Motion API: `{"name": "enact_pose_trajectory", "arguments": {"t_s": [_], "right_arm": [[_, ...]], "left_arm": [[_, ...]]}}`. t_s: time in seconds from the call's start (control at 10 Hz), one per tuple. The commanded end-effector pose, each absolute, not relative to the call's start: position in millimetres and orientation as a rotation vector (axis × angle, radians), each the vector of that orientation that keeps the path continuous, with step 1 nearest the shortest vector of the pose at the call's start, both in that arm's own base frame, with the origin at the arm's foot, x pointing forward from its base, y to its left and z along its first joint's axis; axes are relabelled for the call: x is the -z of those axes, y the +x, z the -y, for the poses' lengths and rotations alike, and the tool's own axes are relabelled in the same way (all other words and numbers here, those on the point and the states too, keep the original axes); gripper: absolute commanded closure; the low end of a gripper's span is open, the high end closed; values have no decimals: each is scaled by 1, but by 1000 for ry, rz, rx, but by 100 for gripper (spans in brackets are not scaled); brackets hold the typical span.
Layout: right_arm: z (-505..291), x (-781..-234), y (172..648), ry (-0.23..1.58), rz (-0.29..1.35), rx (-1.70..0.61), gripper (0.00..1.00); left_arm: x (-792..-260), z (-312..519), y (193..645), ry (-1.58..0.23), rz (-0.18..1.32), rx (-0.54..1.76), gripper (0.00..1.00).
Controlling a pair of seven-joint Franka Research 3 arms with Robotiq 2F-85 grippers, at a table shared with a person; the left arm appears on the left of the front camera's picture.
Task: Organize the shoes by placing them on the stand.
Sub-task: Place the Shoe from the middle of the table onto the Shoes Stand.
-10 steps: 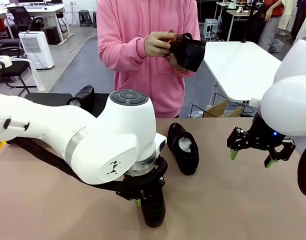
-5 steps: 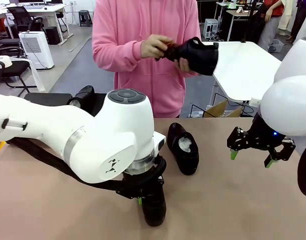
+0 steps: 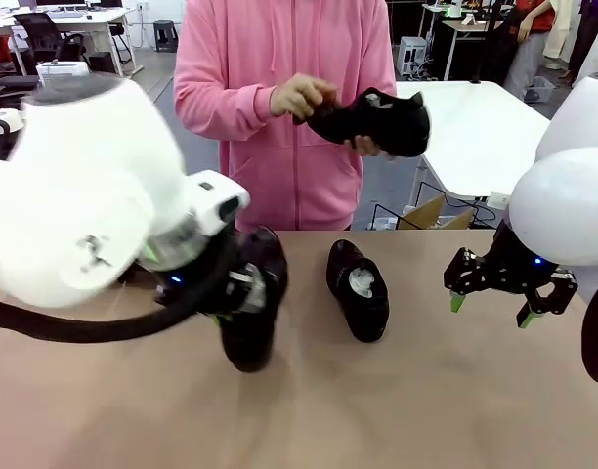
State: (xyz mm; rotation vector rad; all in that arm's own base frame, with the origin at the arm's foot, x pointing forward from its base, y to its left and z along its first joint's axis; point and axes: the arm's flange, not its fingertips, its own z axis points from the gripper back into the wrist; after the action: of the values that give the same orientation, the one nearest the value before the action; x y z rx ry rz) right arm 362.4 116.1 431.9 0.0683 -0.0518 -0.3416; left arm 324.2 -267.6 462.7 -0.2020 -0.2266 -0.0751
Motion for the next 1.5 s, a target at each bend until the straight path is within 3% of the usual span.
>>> {"name": "enact_pose_trajectory", "arguments": {"t_s": [0.0,0.3,0.9,1.4], "right_arm": [[-115,-433,363,87,58,326,0],[-115,-433,363,87,58,326,0],[-115,-433,363,87,58,326,0],[-115,-433,363,87,58,326,0]], "left_arm": [[-459,230,352,-178,269,122,100],[-459,205,402,-157,376,166,100],[-449,201,394,-144,310,148,100],[-448,175,457,-36,559,33,100]]}}
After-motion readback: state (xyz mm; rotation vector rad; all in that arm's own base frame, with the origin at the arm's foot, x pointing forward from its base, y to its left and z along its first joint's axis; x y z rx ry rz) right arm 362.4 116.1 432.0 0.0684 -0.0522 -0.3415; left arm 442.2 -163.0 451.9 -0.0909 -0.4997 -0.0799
